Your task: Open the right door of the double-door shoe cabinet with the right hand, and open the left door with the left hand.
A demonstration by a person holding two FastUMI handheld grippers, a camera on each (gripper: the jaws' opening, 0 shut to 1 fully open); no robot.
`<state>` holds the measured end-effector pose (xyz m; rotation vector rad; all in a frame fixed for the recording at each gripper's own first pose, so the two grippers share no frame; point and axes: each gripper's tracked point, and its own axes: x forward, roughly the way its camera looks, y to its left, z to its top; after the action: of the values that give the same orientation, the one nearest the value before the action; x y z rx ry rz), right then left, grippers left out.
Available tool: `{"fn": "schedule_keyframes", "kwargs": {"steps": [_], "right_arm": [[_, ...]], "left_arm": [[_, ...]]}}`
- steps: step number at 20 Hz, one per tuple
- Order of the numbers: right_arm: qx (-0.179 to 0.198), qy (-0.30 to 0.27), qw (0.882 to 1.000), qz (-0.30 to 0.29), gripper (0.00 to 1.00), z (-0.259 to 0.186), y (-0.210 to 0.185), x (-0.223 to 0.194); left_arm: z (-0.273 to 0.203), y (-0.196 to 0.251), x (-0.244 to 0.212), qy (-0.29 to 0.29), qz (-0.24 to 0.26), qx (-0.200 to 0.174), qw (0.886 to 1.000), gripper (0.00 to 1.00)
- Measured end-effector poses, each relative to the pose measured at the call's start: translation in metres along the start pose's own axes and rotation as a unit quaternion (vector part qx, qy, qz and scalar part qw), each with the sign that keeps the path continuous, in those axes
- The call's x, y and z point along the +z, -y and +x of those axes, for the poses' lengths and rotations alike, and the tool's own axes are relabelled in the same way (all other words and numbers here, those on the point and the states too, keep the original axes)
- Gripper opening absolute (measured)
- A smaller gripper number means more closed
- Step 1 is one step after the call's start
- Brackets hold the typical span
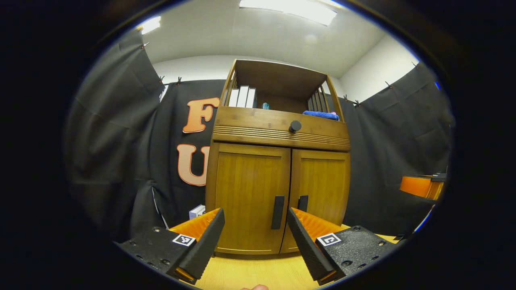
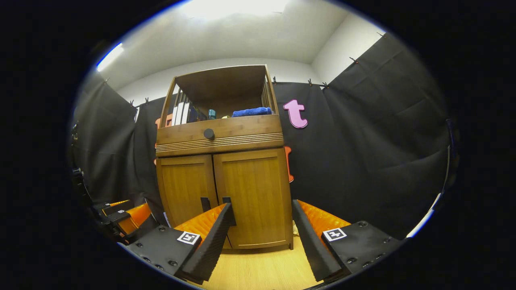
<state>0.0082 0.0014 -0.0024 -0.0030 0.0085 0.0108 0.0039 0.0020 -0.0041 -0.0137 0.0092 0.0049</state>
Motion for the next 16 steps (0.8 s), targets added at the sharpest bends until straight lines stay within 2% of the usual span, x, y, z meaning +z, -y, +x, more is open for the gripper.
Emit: {"fn": "schedule_keyframes", "kwargs": {"steps": [4, 5, 8, 13, 14, 16], "right_arm": [[0.005, -0.001, 1.000, 0.001, 0.95, 0.009, -0.005, -0.007], [0.008, -0.004, 1.000, 0.003, 0.95, 0.014, -0.007, -0.011], [0.027, -0.014, 0.999, 0.010, 0.95, 0.039, -0.019, -0.022], [0.061, -0.008, 0.998, 0.009, 0.95, 0.120, -0.049, -0.035], [0.065, -0.006, 0.998, 0.006, 0.95, 0.137, -0.055, -0.040], [0.070, -0.015, 0.997, 0.000, 0.95, 0.170, -0.066, -0.056]], "left_arm": [[0.005, -0.003, -0.005, -0.003, 0.002, 0.003, 1.000, 0.94], [0.007, -0.004, -0.007, -0.004, 0.004, 0.004, 1.000, 0.92], [0.010, -0.006, -0.009, -0.005, 0.012, 0.009, 1.000, 0.92], [0.018, -0.023, -0.009, -0.003, 0.023, 0.030, 0.999, 0.91], [0.019, -0.027, -0.010, -0.003, 0.025, 0.036, 0.999, 0.94], [0.019, -0.035, -0.012, -0.005, 0.029, 0.049, 0.998, 0.95]]}}
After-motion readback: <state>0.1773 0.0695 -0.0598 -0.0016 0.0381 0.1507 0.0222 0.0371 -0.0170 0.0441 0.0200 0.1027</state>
